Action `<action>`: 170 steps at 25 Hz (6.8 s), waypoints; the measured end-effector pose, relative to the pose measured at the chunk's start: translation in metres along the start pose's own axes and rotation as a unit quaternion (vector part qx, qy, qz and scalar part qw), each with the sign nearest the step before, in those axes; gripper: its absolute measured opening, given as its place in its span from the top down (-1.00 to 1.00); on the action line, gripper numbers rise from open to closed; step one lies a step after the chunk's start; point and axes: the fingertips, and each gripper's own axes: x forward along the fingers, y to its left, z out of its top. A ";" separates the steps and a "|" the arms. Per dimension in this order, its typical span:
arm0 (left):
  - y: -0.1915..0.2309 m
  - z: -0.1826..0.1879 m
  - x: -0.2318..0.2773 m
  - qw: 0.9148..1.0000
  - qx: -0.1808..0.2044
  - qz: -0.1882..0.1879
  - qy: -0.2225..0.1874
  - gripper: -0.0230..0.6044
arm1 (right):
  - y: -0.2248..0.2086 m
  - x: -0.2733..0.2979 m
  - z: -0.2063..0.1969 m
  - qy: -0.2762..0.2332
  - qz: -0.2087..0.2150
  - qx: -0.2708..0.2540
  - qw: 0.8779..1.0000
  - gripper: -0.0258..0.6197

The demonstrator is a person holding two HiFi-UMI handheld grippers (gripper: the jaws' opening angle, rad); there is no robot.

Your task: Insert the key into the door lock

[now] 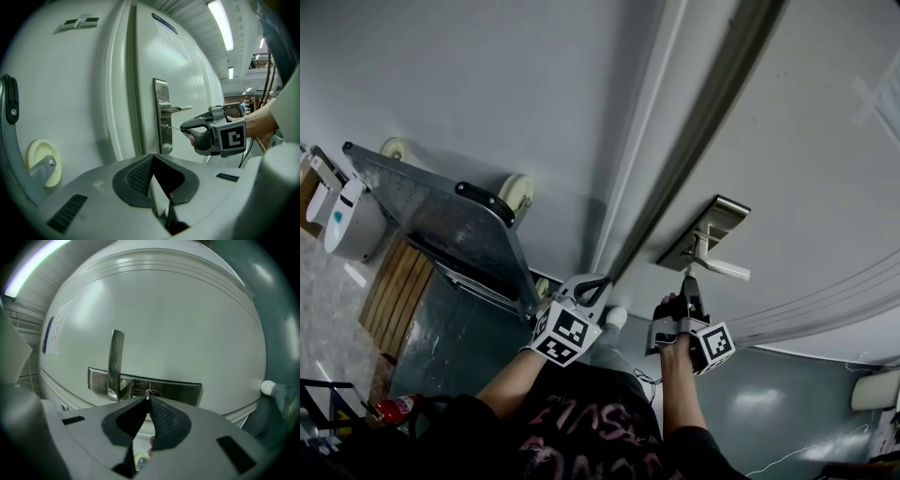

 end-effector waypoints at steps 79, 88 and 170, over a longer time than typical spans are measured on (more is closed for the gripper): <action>-0.011 -0.004 0.015 1.000 -0.001 -0.006 0.018 0.89 | 0.000 0.015 -0.008 0.014 -0.010 0.034 0.999 0.68; -0.010 -0.002 0.020 1.000 0.001 -0.013 0.019 0.89 | -0.001 0.020 -0.008 0.013 -0.010 0.039 0.999 0.68; -0.045 -0.025 -0.034 0.998 -0.050 -0.025 0.014 0.89 | 0.002 -0.022 0.005 0.046 -0.009 -0.058 0.997 0.35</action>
